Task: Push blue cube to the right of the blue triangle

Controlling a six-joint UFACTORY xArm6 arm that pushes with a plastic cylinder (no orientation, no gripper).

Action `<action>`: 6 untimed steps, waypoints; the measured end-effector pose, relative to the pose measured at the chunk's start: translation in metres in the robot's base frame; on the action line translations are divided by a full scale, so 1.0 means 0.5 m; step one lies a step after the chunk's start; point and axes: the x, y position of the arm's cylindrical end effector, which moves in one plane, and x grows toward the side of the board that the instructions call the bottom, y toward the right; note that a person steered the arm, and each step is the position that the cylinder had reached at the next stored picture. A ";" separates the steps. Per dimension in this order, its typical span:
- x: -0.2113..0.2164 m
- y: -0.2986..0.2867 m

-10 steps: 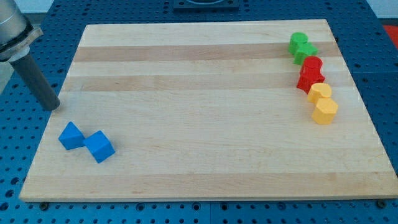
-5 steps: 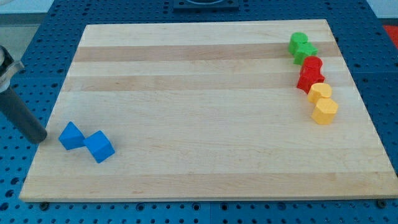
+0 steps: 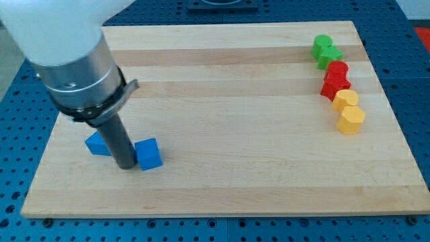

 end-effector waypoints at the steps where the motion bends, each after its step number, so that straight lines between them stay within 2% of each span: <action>1: 0.000 0.061; 2: 0.000 0.144; 3: 0.000 0.174; 6: -0.031 0.086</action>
